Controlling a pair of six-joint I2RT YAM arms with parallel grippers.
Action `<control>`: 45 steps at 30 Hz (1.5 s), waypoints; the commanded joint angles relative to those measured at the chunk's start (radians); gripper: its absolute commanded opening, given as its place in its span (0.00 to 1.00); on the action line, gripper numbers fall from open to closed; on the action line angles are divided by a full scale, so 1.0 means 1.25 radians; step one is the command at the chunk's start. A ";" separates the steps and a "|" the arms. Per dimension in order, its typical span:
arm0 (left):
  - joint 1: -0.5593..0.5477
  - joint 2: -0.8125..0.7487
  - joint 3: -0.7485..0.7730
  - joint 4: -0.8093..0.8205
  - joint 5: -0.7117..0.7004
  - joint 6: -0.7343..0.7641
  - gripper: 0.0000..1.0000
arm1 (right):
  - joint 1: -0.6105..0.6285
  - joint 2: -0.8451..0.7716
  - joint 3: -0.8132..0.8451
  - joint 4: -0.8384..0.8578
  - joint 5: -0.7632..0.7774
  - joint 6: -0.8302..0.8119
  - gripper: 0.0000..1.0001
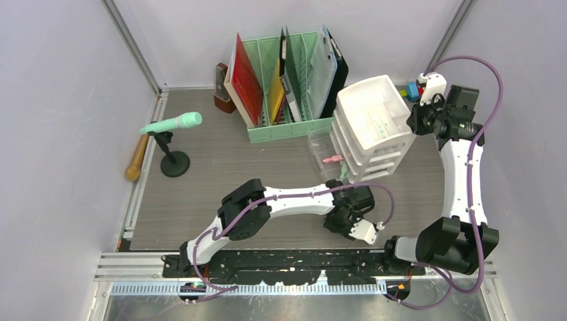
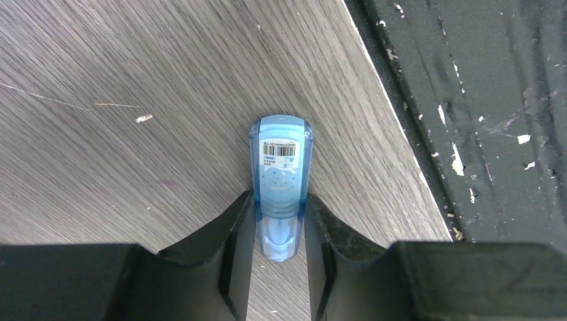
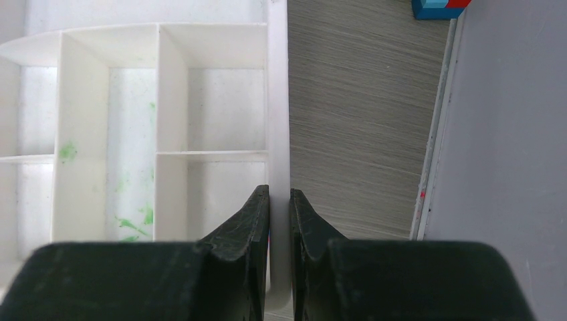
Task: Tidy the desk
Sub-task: Pick up the stationery from the center of the board, then place the stationery in the drawer.
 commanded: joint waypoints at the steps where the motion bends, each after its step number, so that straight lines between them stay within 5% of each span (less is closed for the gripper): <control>1: 0.003 -0.002 -0.011 -0.055 -0.021 0.016 0.30 | 0.010 0.020 -0.047 -0.101 -0.018 -0.017 0.00; 8: 0.024 -0.115 -0.124 -0.029 -0.094 0.005 0.13 | 0.010 0.018 -0.051 -0.099 -0.018 -0.015 0.01; 12: 0.095 -0.183 -0.105 -0.048 -0.033 -0.055 0.05 | 0.011 0.023 -0.052 -0.093 -0.019 -0.011 0.01; 21: 0.299 -0.186 0.071 -0.045 0.203 -0.348 0.06 | 0.011 0.024 -0.050 -0.093 -0.017 -0.009 0.00; 30: 0.409 -0.087 0.232 0.003 0.244 -0.644 0.11 | 0.010 0.026 -0.051 -0.094 -0.019 -0.010 0.00; 40: 0.476 0.042 0.328 0.100 0.287 -0.817 0.12 | 0.010 0.027 -0.056 -0.095 -0.018 -0.006 0.00; 45: 0.496 0.102 0.359 0.175 0.298 -0.890 0.25 | 0.010 0.026 -0.056 -0.098 -0.010 -0.005 0.00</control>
